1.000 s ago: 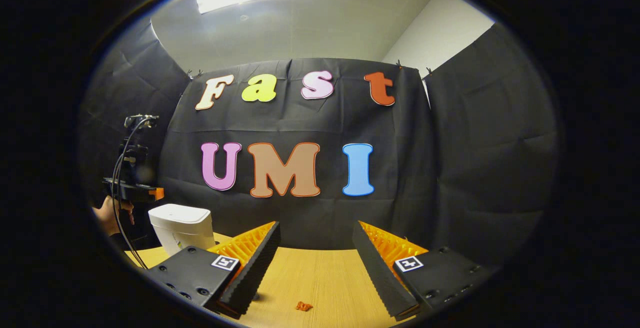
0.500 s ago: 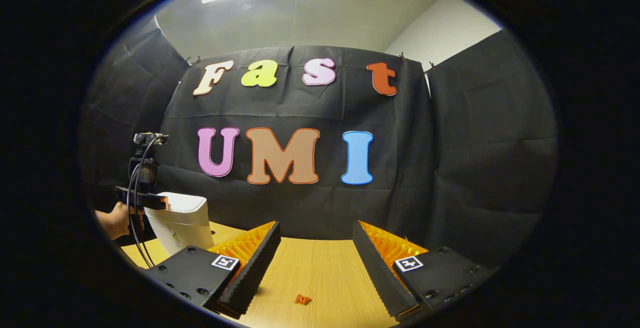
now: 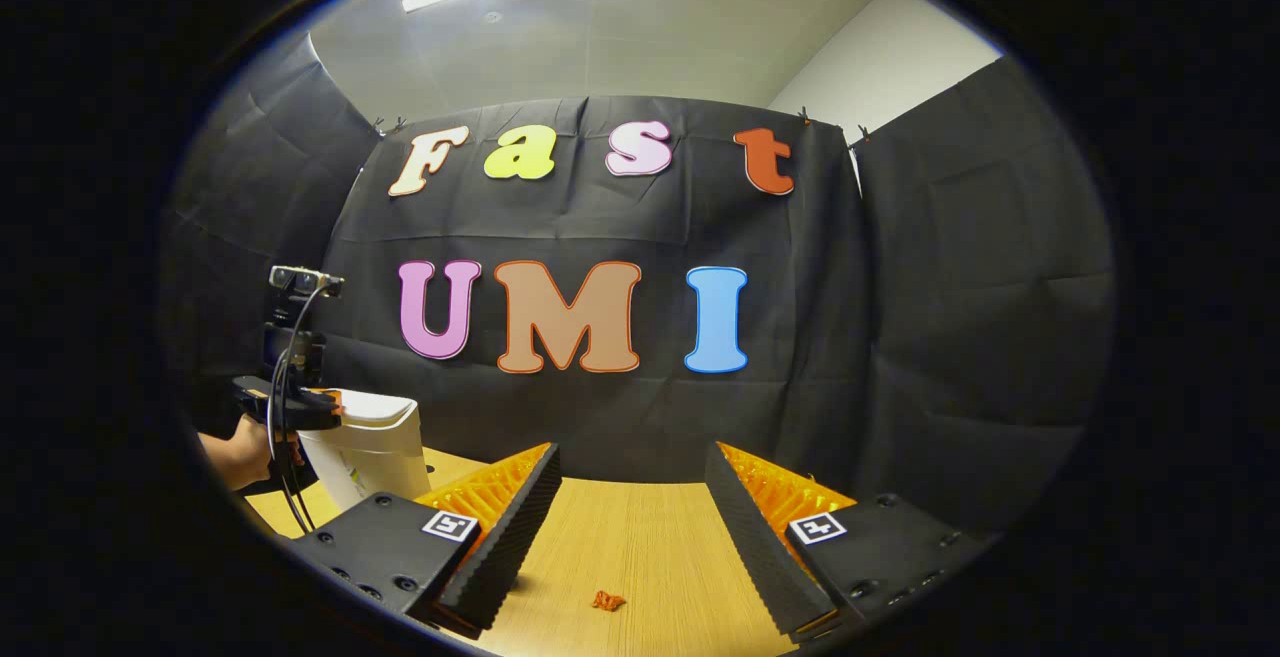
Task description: Press the lid of the desktop garbage bin to open it, pick up the crumpled paper on the desktop and throw it into the bin, then pick up the pop can on the desktop and drop it into the bin, and finally close the garbage bin lid.
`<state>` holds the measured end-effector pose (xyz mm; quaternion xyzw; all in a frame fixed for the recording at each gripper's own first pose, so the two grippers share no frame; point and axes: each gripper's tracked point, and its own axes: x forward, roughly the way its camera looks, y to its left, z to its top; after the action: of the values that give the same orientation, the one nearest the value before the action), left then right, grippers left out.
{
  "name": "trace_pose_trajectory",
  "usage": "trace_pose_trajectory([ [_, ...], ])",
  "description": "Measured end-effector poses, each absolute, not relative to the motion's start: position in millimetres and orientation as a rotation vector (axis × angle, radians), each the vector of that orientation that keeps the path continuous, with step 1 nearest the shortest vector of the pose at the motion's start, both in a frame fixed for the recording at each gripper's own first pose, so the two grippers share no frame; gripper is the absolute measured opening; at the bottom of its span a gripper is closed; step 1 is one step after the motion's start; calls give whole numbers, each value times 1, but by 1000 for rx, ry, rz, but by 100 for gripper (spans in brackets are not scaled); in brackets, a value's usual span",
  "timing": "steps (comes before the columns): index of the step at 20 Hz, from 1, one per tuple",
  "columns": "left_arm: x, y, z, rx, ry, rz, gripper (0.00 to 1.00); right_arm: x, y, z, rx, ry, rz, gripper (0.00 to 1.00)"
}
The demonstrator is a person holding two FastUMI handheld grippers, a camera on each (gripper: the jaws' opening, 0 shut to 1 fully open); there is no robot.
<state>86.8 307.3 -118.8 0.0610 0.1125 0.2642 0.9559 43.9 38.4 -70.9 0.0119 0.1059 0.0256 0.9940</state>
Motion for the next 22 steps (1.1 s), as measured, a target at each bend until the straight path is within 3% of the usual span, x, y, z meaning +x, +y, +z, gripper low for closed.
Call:
trace_pose_trajectory([
  [3, 83, 289, -77, 159, 131, 500, 7, 43, 38, -66, 38, 197, 60, 97],
  [6, 75, 262, -45, 144, 63, 461, 63, 44, 37, -64, 44, 185, 74, 100],
  [8, 60, 247, -25, 141, 16, 464, 89, 42, 39, -64, 58, 176, 98, 97],
  [9, 52, 238, -20, 134, -3, 461, 85, 42, 39, -64, 67, 173, 111, 97],
  [11, 36, 219, -13, 111, -24, 444, 92, 45, 41, -68, 80, 176, 131, 97],
  [12, 29, 210, -11, 104, -28, 438, 87, 45, 39, -72, 81, 182, 134, 97],
  [14, 14, 196, -11, 87, -22, 433, 92, 46, 39, -78, 82, 194, 145, 97],
  [15, 7, 187, -11, 78, -22, 424, 87, 47, 38, -81, 83, 198, 150, 97],
  [19, -18, 160, -17, 33, -8, 407, 87, 51, 35, -104, 86, 227, 166, 97],
  [20, -22, 154, -18, 29, -5, 405, 88, 51, 35, -113, 87, 241, 168, 100],
  [21, -28, 149, -21, 27, 1, 401, 92, 53, 33, -123, 87, 258, 170, 97],
  [22, -32, 144, -23, 28, 2, 395, 88, 54, 35, -133, 88, 278, 174, 97],
])
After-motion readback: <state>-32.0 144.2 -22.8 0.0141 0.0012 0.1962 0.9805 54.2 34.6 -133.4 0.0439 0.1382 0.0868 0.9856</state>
